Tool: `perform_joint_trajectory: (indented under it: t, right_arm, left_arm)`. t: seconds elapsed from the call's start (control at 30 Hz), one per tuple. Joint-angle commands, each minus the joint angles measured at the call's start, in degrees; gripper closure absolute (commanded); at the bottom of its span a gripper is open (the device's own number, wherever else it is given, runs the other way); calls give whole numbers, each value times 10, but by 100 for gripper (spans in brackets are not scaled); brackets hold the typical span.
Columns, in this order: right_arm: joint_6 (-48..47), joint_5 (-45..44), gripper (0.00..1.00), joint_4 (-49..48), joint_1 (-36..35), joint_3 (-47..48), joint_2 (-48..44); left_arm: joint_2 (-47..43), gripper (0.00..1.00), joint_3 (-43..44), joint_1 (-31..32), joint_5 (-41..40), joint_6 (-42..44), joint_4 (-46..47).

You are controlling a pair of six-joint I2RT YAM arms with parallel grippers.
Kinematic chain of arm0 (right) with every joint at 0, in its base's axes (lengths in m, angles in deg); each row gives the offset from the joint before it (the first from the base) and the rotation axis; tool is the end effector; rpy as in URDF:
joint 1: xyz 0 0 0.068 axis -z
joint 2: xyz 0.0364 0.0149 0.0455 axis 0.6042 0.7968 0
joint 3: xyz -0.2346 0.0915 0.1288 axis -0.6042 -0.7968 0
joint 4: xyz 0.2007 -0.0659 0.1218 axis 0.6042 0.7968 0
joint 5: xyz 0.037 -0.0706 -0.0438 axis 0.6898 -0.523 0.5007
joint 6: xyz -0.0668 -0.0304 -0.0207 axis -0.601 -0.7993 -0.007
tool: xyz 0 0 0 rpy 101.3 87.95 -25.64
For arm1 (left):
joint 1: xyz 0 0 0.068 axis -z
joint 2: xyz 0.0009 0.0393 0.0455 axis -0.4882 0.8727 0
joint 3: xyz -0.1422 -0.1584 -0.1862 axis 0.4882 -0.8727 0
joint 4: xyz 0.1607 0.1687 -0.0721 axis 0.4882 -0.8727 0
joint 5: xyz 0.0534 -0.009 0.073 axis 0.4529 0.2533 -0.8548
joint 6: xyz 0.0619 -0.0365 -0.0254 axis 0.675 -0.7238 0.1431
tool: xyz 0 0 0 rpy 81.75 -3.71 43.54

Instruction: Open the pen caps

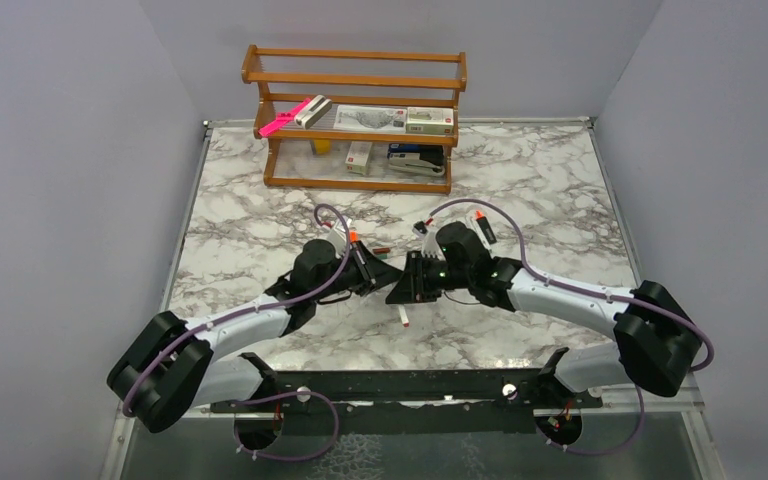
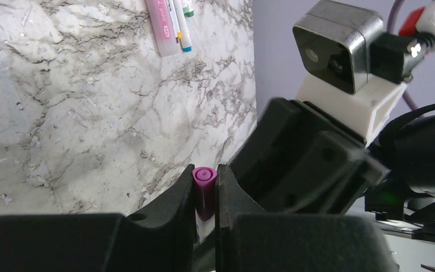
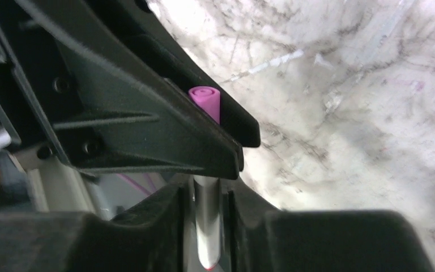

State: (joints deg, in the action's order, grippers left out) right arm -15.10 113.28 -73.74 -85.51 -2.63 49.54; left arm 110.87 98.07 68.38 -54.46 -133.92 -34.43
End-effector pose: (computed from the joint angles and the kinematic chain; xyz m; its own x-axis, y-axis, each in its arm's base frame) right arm 0.1694 0.2293 0.2156 -0.9343 -0.0453 -0.3535 -0.3099 0.5933 0.7430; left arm 0.1789 -0.1737 0.2113 -0.8671 -0.4392 -0.2352 0.0816 0.3405 -0.9367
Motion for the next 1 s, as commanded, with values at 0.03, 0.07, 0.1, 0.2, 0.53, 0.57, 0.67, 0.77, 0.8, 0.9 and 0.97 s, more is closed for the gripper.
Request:
perform_joint_trajectory:
  t: [0.03, 0.07, 0.1, 0.2, 0.53, 0.57, 0.67, 0.77, 0.8, 0.9, 0.97]
  right_arm:
    - [5, 20, 99, -37, -4, -15, 4]
    - [3, 19, 99, -36, -4, -16, 3]
    - [2, 17, 99, -34, -4, -17, 0]
    - [-2, 13, 99, -28, -4, -19, -4]
    - [1, 21, 99, -41, -4, -28, -2]
    - [1, 21, 99, -41, -4, -30, -2]
    - [2, 24, 99, -44, -4, -38, -7]
    - [5, 28, 99, -49, -4, -49, -14]
    - [5, 30, 99, -51, -4, -53, -16]
    - [9, 31, 99, -53, -4, -63, -25]
    - [11, 31, 99, -52, -4, -69, -33]
  left_arm:
    - [3, 100, 20, 6, -29, -7, 30]
    - [2, 100, 19, 6, -32, -8, 31]
    - [2, 100, 19, 6, -34, -8, 32]
    - [5, 100, 18, 6, -36, -8, 33]
    - [14, 100, 24, 6, -42, -5, 36]
    - [17, 100, 26, 6, -44, -3, 37]
    - [27, 100, 35, 6, -46, 1, 37]
    - [40, 100, 47, 5, -48, 5, 38]
    - [44, 100, 51, 5, -48, 6, 38]
    - [56, 100, 63, 4, -47, 11, 39]
    - [64, 100, 71, 2, -47, 13, 39]
